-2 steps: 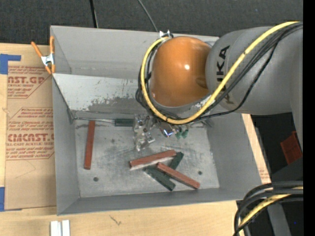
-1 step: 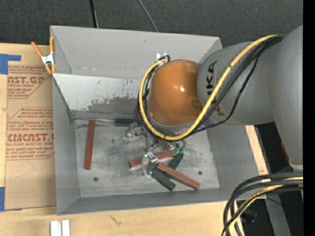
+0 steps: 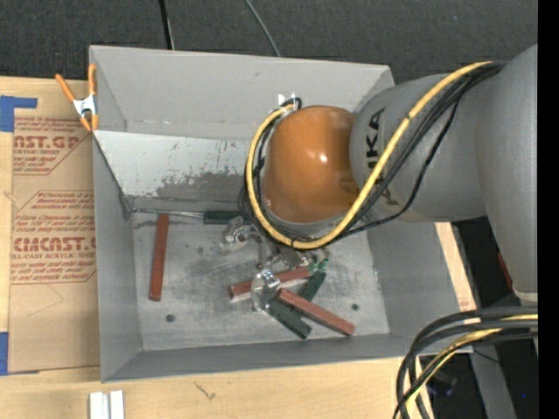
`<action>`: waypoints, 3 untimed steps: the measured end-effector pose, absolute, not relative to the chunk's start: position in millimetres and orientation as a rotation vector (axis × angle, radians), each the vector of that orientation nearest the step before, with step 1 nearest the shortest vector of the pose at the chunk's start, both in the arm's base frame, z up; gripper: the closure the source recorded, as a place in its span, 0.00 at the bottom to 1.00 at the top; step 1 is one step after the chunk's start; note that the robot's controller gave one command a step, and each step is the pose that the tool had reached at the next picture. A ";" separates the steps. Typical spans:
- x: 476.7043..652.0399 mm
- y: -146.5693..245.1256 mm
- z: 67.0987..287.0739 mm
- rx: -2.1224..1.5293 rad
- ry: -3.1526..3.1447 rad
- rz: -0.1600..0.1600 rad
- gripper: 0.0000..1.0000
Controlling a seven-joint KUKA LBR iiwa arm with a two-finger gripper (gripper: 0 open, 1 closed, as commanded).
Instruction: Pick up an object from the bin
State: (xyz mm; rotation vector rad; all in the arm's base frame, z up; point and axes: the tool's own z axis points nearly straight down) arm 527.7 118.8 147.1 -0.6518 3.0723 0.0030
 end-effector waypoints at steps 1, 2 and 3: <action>515.2 65.6 75.5 -0.753 3.046 0.002 1.00; 515.2 65.6 75.5 -0.753 3.046 0.002 1.00; 525.9 66.0 230.0 -0.674 3.062 0.000 1.00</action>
Offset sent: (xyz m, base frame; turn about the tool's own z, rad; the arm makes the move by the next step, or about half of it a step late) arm 0.0000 0.0000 0.0000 0.0000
